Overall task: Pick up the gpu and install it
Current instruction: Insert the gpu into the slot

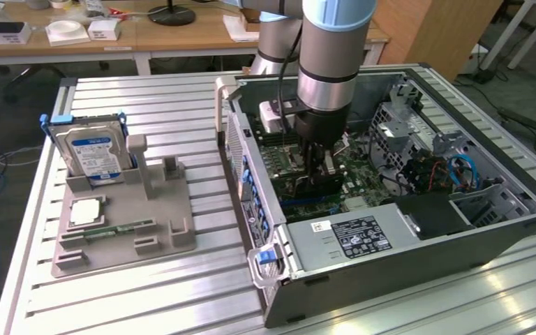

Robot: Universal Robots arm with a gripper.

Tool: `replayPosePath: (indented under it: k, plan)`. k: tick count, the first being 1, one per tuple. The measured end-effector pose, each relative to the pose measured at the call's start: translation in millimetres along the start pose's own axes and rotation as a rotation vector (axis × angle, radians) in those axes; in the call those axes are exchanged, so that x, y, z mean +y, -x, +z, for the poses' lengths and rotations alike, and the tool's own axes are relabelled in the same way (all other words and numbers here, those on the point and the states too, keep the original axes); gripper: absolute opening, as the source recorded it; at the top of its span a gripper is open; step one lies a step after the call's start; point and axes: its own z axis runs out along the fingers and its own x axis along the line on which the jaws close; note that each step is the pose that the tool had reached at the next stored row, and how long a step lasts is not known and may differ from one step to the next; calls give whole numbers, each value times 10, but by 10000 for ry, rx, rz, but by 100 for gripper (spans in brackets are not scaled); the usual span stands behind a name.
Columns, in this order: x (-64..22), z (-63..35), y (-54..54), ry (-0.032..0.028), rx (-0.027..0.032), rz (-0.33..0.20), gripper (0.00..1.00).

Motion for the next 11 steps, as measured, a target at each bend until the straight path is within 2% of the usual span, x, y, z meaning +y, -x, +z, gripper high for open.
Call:
replayPosePath:
  k: [6, 11]
  plan:
    - [-2, -20, 2, -11, -27, 4, 26]
    - [-4, -49, -1, -3, -8, 2, 26]
